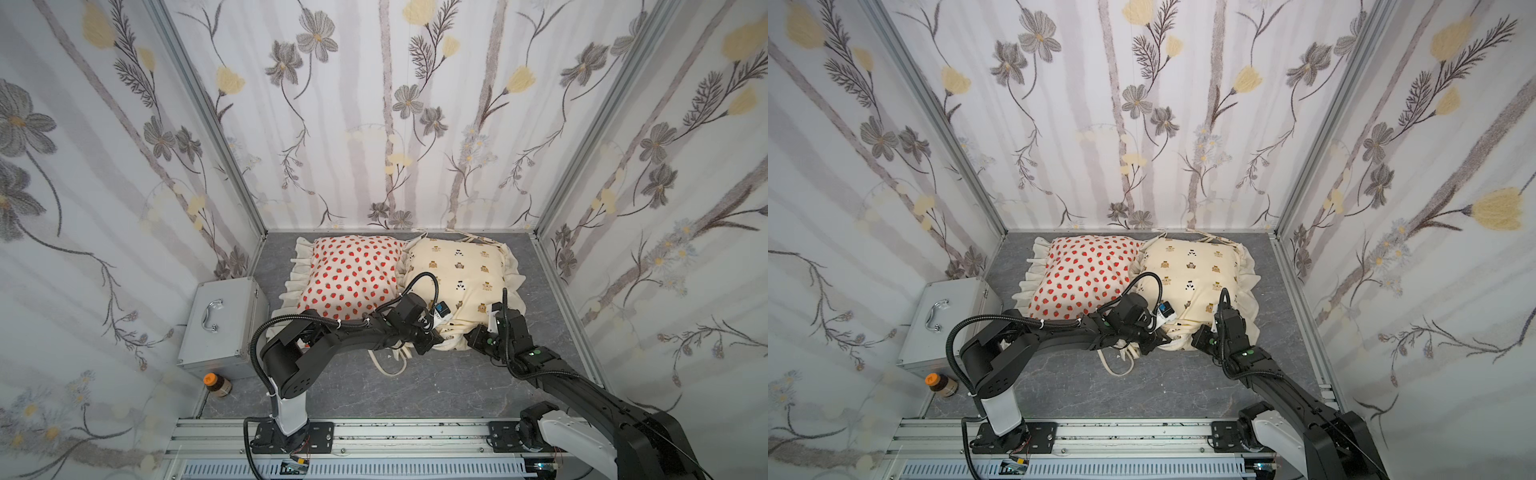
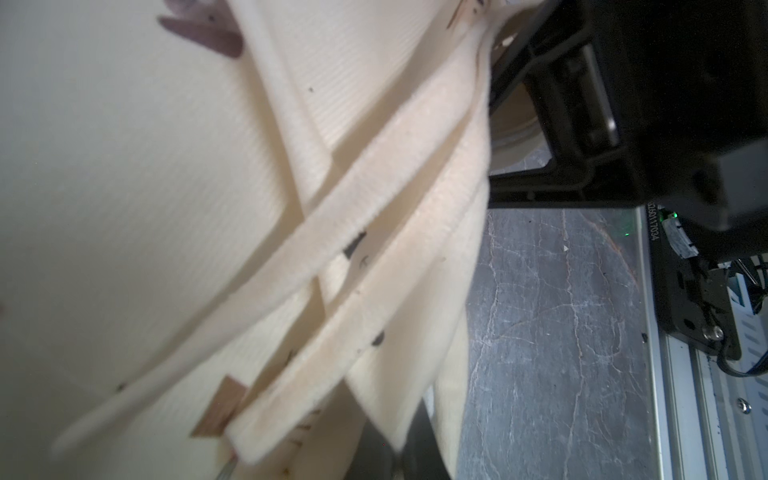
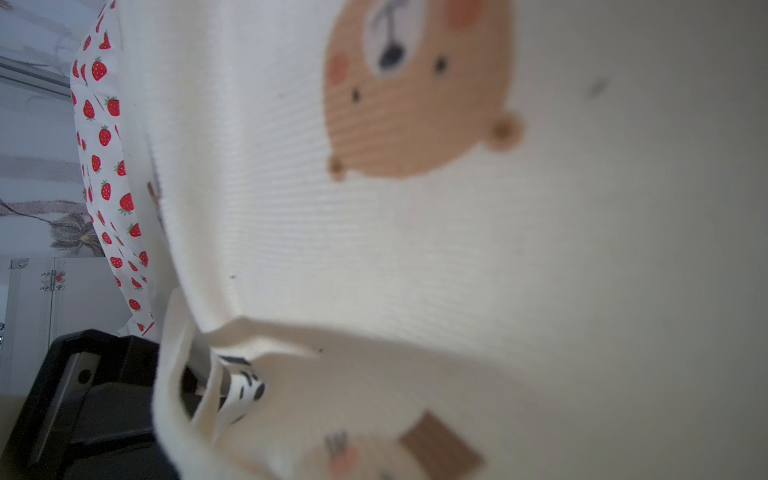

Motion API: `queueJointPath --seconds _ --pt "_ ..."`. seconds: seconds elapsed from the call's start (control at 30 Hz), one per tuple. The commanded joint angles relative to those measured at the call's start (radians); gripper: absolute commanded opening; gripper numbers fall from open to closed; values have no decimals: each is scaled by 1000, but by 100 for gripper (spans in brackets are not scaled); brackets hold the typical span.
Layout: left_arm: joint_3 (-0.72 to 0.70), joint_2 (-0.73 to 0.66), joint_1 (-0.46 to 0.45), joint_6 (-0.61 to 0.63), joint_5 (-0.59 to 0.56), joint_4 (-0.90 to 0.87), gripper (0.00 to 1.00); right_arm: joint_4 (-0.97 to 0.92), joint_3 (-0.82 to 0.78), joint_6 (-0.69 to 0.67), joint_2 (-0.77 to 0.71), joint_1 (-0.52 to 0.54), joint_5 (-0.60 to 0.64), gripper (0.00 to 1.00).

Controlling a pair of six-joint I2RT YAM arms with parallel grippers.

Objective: Zip up pillowcases
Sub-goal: Zip the zipper on the pillowcase.

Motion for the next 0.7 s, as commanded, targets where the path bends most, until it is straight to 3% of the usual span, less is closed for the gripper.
queueJointPath --seconds 0.0,0.43,0.67 --pt "8 -1 0 11 12 3 0 28 16 -13 8 4 18 5" --pt "3 -5 -1 -5 2 16 0 -50 72 -9 42 28 105 0" --pt "-60 -55 -2 -117 -65 164 0 -368 155 99 35 75 325 0"
